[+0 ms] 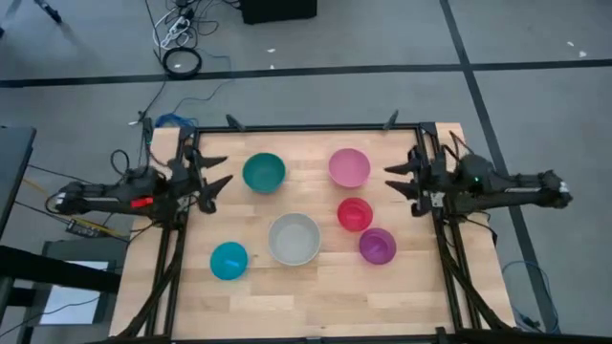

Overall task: Nest bowls inside each other
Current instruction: Stack the pink bowl on top of the gray bowl

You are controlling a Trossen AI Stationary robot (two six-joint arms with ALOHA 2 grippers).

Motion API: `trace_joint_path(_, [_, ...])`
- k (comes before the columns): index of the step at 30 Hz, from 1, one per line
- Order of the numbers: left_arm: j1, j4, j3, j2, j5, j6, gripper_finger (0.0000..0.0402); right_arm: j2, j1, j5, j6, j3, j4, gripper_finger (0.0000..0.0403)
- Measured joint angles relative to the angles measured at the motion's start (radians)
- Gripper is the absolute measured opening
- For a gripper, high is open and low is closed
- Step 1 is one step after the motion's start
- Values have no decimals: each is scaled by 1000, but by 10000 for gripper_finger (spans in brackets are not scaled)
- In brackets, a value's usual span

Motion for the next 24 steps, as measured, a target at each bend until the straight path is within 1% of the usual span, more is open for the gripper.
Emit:
trace_joint_path(2, [23,-186,137,131,-65,-94,259,157,0,40,28,168,-124,155])
trace_joint_path(4, [44,-381,273,255,-97,-180,259,311,-11,149,107,347,-325,155])
trace_joint_path(6, [54,-516,379,360,-98,-231,259,445,-27,257,189,514,-551,155])
trace_joint_path(8, [53,-545,446,447,-95,-289,259,550,-41,318,241,643,-714,155])
trace_joint_path(10, [50,-512,477,515,-66,-382,259,636,-53,335,257,726,-800,155])
trace_joint_path(12, [49,-449,496,570,-16,-427,259,697,-59,331,250,762,-822,155])
trace_joint_path(14, [49,-393,499,609,18,-393,259,734,-59,320,230,770,-802,155])
trace_joint_path(17, [49,-331,499,658,66,-338,259,772,-59,262,191,773,-746,155])
trace_joint_path(21, [49,-290,500,698,83,-326,259,819,-54,84,124,773,-722,155])
trace_joint_path(24, [54,-277,500,719,81,-327,259,846,-50,-18,92,773,-692,155])
